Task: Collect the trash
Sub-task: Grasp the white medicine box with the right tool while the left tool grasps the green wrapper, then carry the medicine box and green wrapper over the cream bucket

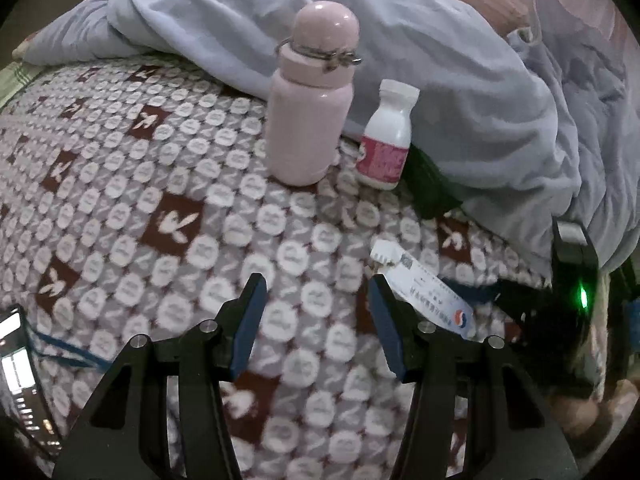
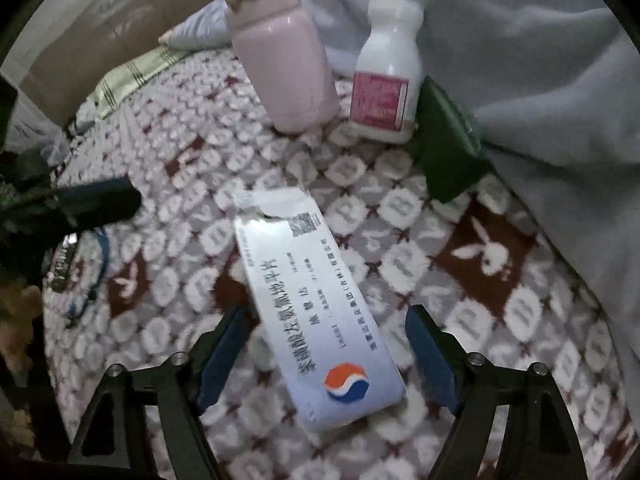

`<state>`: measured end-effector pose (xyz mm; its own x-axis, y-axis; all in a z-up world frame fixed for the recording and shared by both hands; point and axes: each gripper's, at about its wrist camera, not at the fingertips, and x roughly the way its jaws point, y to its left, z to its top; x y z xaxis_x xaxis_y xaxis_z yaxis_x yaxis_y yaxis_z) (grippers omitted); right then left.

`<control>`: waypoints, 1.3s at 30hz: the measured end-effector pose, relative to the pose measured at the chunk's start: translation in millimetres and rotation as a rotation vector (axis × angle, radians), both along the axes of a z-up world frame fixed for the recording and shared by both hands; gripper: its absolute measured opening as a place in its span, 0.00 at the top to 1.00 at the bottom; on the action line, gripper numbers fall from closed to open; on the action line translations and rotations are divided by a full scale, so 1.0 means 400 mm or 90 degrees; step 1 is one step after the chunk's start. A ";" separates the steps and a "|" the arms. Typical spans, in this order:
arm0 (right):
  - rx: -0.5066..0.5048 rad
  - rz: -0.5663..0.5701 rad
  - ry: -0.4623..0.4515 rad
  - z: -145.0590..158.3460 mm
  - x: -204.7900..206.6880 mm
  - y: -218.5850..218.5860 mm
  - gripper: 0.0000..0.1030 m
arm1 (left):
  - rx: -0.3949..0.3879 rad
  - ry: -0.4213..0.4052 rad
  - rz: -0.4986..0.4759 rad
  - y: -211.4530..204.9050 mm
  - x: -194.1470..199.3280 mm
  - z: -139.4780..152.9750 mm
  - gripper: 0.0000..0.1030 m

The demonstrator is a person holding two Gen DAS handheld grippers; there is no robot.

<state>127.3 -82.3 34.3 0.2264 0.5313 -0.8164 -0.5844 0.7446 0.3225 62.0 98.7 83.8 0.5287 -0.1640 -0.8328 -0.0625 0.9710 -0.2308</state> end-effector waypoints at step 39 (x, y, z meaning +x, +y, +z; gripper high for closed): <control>0.054 -0.316 -0.046 0.131 -0.410 -0.625 0.55 | -0.059 -0.033 -0.077 -0.405 -0.020 0.011 0.95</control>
